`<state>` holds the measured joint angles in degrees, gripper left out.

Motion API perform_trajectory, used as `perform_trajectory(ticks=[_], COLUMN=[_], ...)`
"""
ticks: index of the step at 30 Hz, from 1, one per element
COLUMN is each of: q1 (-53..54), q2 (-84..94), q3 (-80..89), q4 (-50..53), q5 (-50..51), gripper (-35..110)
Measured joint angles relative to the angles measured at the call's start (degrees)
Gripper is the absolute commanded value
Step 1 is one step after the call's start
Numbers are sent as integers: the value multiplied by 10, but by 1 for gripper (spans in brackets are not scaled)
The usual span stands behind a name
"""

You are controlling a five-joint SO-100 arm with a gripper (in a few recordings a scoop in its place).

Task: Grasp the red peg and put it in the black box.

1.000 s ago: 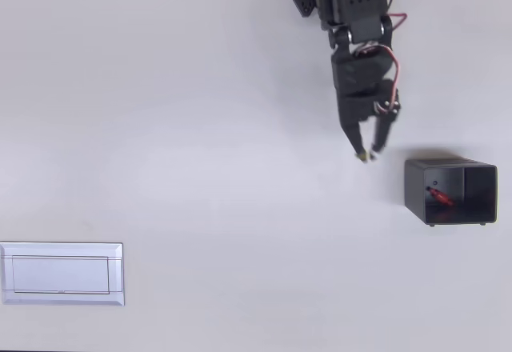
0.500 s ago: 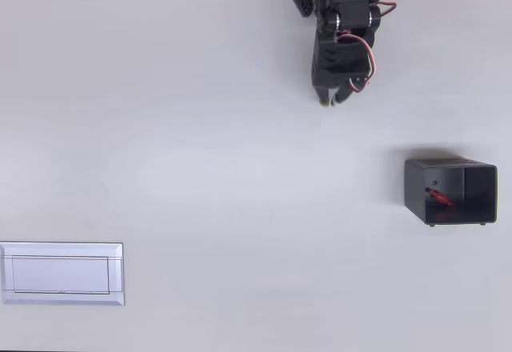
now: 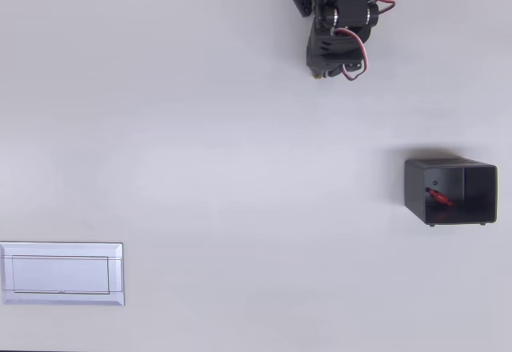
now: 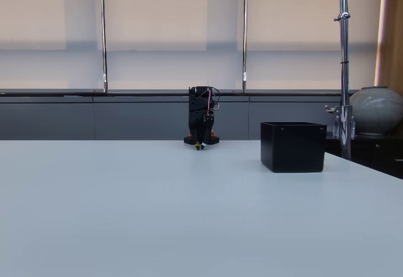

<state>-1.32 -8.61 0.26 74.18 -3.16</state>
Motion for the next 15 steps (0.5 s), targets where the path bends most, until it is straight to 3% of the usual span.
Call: perform_trajectory(ticks=[15], q1=[-4], q2=[0], q3=[0], q4=[0], q5=[0], gripper=[1])
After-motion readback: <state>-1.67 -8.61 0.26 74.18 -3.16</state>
